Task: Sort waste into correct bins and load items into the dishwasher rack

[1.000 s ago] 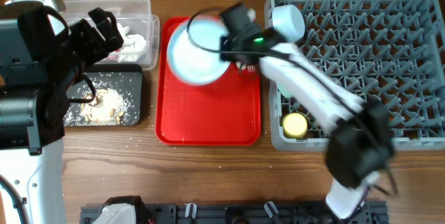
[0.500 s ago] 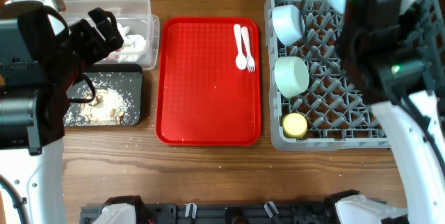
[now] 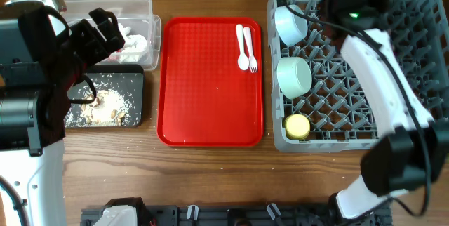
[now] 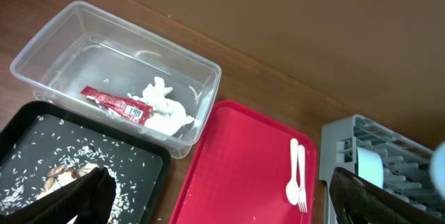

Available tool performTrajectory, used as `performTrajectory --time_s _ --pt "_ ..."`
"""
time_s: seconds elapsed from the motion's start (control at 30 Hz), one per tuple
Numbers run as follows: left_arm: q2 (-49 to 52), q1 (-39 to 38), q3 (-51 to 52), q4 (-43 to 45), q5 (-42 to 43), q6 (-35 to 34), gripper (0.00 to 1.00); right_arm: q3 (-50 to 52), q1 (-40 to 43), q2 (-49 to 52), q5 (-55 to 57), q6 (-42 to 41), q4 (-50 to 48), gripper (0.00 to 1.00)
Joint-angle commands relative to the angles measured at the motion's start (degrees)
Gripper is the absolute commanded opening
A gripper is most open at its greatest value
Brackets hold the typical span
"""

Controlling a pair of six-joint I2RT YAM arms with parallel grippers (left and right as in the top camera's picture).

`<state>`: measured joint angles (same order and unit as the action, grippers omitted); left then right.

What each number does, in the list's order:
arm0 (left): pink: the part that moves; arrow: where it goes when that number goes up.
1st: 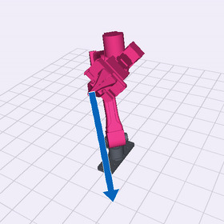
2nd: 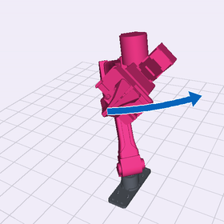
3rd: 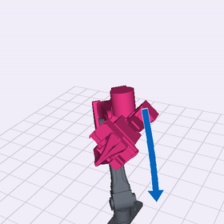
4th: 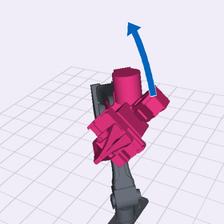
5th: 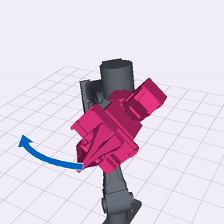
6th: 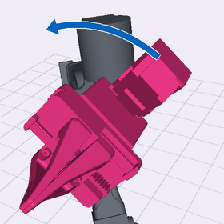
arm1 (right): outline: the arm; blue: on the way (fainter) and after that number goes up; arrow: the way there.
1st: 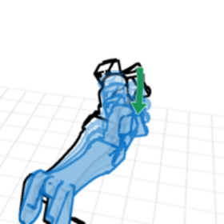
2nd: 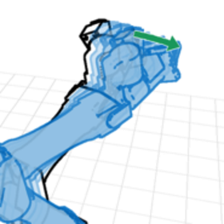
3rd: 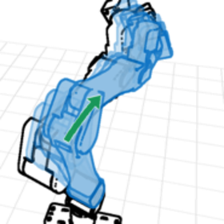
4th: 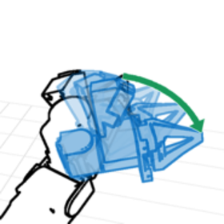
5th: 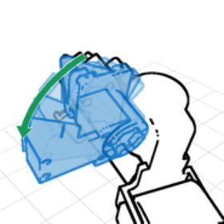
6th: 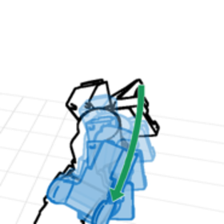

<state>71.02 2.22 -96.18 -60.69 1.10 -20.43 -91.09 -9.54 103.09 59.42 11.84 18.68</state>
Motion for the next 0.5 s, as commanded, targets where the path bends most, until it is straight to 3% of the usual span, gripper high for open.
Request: performTrajectory --time_s 0.0,0.37,0.4,0.47 --pt "0.1 0.3 -0.8 0.1 -0.8 0.7 1.00 0.1 -0.1 4.4 -1.8 4.9 -0.4 0.04" --pt "0.1 0.3 -0.8 0.1 -0.8 0.7 1.00 0.1 -0.2 9.1 -15.1 4.4 5.8 0.04" --pt "0.1 0.3 -0.8 0.1 -0.8 0.7 1.00 0.1 -0.2 9.1 -16.5 4.3 6.4 0.07" --pt "0.1 0.3 -0.8 0.1 -0.8 0.7 1.00 0.1 -0.2 9.1 -17.5 3.2 7.5 0.23"
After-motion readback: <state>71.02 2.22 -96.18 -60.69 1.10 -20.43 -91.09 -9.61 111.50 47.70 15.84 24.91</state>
